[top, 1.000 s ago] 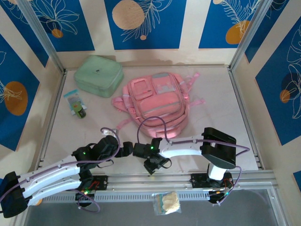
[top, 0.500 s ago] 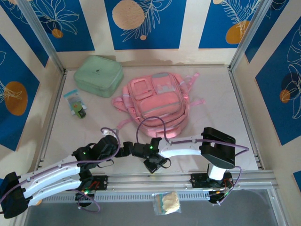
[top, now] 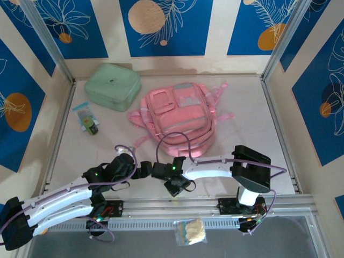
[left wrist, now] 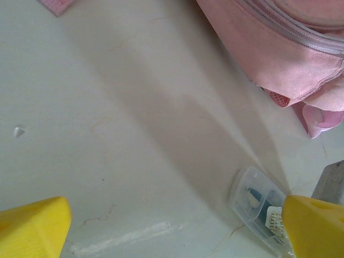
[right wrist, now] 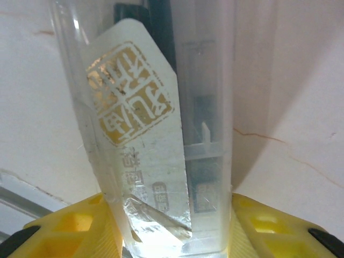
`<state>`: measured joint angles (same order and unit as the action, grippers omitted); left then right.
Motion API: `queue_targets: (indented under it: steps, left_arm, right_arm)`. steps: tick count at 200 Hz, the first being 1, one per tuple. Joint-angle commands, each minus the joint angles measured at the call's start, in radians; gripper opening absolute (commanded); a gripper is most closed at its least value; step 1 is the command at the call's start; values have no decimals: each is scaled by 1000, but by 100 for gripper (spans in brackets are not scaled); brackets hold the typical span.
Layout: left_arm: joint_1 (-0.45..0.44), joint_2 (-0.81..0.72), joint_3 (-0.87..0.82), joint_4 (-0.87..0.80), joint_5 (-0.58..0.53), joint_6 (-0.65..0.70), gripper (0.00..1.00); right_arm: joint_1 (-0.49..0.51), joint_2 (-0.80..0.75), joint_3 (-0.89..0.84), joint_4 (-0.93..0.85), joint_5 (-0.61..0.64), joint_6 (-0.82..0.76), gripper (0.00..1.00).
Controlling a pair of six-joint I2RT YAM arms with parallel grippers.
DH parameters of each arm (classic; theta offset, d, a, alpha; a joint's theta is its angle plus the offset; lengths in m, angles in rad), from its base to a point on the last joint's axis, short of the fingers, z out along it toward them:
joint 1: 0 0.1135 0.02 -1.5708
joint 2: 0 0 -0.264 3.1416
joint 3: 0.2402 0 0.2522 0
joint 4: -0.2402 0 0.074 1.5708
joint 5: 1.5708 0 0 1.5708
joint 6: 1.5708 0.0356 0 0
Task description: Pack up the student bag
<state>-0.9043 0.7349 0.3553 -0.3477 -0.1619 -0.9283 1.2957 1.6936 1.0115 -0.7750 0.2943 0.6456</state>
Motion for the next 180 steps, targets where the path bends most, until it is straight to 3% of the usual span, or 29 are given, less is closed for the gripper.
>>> queue_targets:
  steps: [1, 53, 92, 145, 180]
  left_arm:
    - [33, -2, 63, -49, 10, 54, 99]
    - [132, 73, 231, -133, 53, 248, 99]
    - [154, 255, 431, -112, 81, 542, 100]
    - [156, 533, 654, -31, 150, 912, 81]
    - [157, 682, 754, -19, 243, 1054, 79]
  right_arm:
    - [-11, -80, 3, -32, 25, 32, 41]
    - [-120, -283, 13, -134, -21, 52, 41]
    - [-277, -457, 10, -205, -88, 42, 41]
    - [-539, -565, 26, -306, -171, -1, 40]
    - [-664, -576, 21, -322, -187, -34, 39]
